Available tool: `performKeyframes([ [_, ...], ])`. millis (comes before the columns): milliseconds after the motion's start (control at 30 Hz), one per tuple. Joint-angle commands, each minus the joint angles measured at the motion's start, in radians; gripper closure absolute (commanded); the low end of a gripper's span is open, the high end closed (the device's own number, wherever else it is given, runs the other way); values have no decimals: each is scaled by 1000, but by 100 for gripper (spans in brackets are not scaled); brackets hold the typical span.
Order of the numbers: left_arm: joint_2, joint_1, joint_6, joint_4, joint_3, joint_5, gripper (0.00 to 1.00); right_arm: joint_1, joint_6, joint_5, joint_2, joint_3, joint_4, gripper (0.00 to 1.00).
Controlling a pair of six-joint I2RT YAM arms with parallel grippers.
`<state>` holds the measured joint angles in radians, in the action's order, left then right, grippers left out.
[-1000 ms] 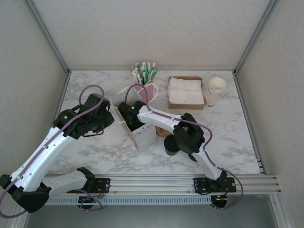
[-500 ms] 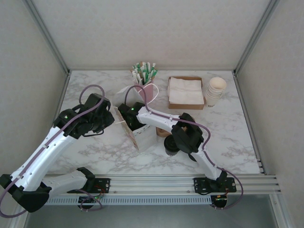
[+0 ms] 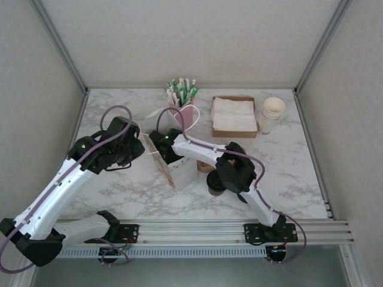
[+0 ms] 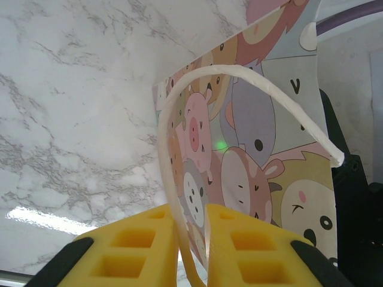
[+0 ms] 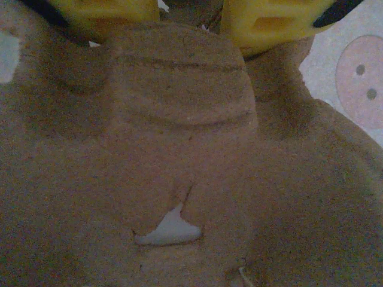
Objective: Pack the takeout coffee
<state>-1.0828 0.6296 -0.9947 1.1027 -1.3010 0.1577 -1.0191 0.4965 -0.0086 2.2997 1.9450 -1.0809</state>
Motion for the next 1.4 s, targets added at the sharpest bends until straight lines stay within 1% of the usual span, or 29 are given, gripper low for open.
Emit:
performKeyframes([
  [0,0,4,10,18,-14,2,84,-3,-10,2,-14,19,12,67],
  [233,10,4,8,29,-2,1,82,4,-13,-25,-98,117,-23,64],
  [267,12,4,8,31,-2,3,82,5,-12,-20,-106,130,-29,57],
  [300,12,4,8,31,0,3,82,6,-10,-13,-119,147,-38,54],
  [367,13,4,8,31,3,3,82,6,-9,-3,-129,180,-57,50],
  [800,31,4,9,35,29,18,82,16,1,10,-191,449,-188,48],
  [933,43,3,23,21,40,23,80,20,-11,-15,-236,484,-173,48],
  [1100,65,4,12,4,70,40,79,22,-13,-56,-287,516,-126,47],
  [1200,72,4,2,-5,81,45,79,23,-17,-58,-308,556,-123,47],
  [1367,62,2,-5,-25,64,40,72,26,-58,2,-382,572,-147,46],
])
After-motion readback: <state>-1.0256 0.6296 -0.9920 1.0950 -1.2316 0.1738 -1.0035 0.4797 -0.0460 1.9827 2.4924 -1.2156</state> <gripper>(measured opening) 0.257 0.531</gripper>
